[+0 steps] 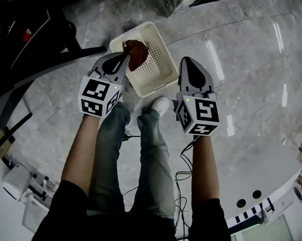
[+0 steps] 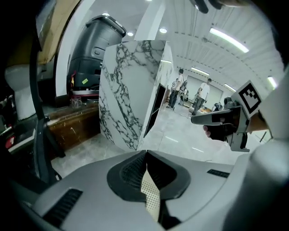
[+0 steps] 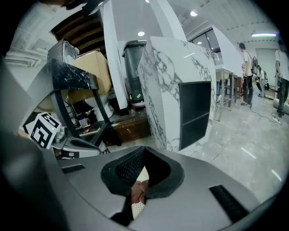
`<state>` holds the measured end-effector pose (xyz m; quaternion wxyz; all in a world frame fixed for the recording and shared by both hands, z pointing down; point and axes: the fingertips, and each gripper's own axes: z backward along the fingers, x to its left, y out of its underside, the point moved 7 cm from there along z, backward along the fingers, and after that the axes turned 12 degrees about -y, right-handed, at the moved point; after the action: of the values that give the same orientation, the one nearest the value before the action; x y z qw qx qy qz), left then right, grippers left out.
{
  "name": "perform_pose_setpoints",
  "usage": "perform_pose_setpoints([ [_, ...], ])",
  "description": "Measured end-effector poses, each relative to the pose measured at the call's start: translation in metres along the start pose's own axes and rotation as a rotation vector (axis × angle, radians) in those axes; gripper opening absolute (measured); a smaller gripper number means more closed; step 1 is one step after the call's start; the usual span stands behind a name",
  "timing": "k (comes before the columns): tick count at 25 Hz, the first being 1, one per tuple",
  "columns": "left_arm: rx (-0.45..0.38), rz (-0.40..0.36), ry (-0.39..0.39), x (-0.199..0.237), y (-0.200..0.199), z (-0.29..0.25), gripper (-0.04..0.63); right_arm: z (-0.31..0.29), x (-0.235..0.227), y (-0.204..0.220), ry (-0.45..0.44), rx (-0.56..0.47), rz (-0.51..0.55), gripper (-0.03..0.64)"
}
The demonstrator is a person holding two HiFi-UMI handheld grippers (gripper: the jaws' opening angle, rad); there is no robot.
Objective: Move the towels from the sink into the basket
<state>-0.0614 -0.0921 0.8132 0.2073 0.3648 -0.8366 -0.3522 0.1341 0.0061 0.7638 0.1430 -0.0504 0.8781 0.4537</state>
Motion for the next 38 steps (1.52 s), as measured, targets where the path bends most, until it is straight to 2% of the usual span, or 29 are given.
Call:
perform_pose_setpoints([
  [3,-0.028,-0.016,-0.004,-0.006,-0.031,0.020,0.017,0.014,0.005,-0.032,0.001,-0.023,0.013,0.014],
  [6,-0.052,-0.056,-0.041,-0.010,-0.064,0.042,0.017,0.029,0.012,-0.065,0.001,-0.039,0.033,0.014],
  [10,-0.108,-0.018,-0.057,-0.013,-0.110,0.072,0.017,0.053,0.018,-0.104,0.005,-0.073,0.044,0.014],
  [14,-0.161,-0.031,-0.082,-0.020,-0.155,0.106,0.015,0.083,0.024,-0.143,0.011,-0.095,0.060,0.014],
  [24,-0.270,-0.009,-0.148,-0.031,-0.253,0.179,0.015,0.143,0.042,-0.244,0.025,-0.206,0.077,0.014],
  [29,-0.317,0.024,-0.187,-0.040,-0.292,0.222,0.015,0.176,0.054,-0.288,0.022,-0.247,0.095,0.014],
  [38,-0.414,0.019,-0.254,-0.038,-0.354,0.282,0.015,0.224,0.077,-0.356,0.010,-0.324,0.161,0.014],
])
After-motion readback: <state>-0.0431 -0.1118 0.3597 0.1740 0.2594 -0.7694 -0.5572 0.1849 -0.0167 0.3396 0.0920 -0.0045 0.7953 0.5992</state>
